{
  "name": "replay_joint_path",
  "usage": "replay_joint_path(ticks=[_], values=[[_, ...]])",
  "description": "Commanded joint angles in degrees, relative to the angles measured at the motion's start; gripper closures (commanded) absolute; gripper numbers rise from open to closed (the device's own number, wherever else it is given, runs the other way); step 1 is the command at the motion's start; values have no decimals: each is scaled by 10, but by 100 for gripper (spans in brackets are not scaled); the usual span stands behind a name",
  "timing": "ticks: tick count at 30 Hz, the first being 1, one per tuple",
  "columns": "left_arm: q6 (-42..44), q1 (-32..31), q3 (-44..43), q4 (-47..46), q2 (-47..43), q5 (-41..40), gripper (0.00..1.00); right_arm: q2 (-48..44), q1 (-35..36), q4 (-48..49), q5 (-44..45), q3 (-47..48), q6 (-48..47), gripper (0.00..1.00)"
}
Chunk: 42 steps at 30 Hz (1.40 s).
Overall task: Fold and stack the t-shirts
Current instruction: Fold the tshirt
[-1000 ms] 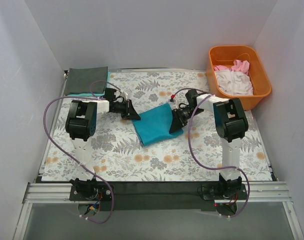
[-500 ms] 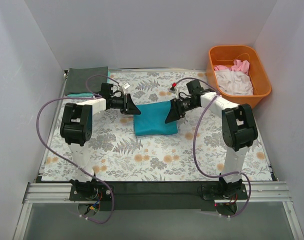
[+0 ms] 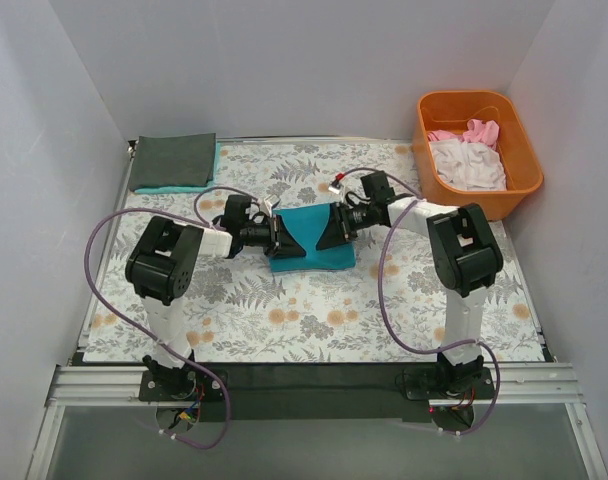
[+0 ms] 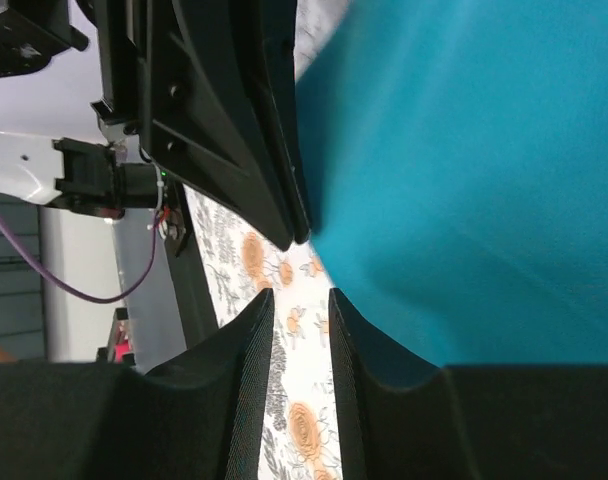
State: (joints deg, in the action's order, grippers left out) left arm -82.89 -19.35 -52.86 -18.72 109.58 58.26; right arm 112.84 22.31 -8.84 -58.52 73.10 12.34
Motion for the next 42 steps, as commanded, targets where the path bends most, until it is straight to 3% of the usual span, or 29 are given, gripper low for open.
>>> replay_joint_path(ticks=[1, 4, 10, 14, 19, 23, 26, 32, 39, 42], values=[[-25, 1, 7, -3, 33, -46, 88, 42, 6, 25, -2, -16, 21, 70], [14, 5, 20, 62, 52, -94, 90, 73, 5, 24, 15, -35, 9, 71], [41, 68, 64, 92, 71, -155, 91, 86, -11, 8, 53, -48, -26, 71], [96, 90, 58, 109, 48, -101, 89, 64, -21, -39, 47, -44, -65, 71], [167, 89, 64, 129, -55, -20, 84, 8, -21, -113, 25, -33, -142, 71], [175, 79, 59, 135, -124, 45, 80, -52, -20, -128, -11, -23, -150, 70], [161, 42, 72, 119, -154, 43, 79, -58, -10, -117, -19, -23, -137, 69], [76, 9, 108, 25, -77, -2, 79, 23, -2, -83, -15, -34, -117, 71], [62, 46, 102, 40, 20, -85, 77, 74, -15, -84, 20, -38, -145, 71], [86, 61, 120, 54, 1, -51, 78, 50, -20, -109, 10, -49, -165, 71]])
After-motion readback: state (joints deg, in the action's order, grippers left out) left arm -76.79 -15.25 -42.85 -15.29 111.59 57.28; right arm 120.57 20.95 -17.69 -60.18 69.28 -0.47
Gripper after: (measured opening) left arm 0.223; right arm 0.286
